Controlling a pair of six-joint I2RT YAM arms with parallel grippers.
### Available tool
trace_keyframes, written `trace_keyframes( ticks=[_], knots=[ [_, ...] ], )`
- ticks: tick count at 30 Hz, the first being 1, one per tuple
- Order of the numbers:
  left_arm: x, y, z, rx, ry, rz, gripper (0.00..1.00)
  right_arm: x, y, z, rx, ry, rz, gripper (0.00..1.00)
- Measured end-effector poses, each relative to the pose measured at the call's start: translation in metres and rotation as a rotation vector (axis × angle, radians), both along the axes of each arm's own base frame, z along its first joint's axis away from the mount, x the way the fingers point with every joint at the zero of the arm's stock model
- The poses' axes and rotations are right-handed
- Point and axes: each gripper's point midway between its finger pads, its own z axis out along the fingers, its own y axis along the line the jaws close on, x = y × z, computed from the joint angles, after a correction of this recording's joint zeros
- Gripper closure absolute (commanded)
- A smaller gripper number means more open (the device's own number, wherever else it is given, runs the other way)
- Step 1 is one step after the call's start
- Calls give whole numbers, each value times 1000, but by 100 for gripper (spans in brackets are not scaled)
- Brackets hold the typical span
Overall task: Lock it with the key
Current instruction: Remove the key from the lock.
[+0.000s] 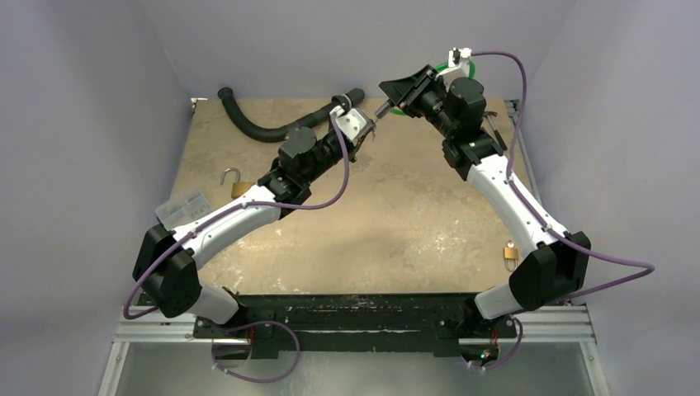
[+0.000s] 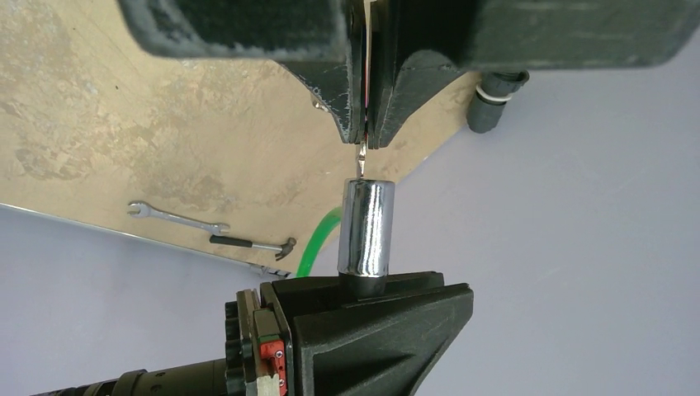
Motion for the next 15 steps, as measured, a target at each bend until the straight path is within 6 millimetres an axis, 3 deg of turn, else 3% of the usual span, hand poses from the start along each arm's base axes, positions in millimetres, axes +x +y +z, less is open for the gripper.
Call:
trace_keyframes(
  ticks=[8,15],
  knots=[
    [0,0,-1,-18,22,-10,85,0,1,-1,7,-8,4,100],
    [2,-2,-1,-26,35,-11,85,-3,4,2,20,-12,27,100]
  ],
)
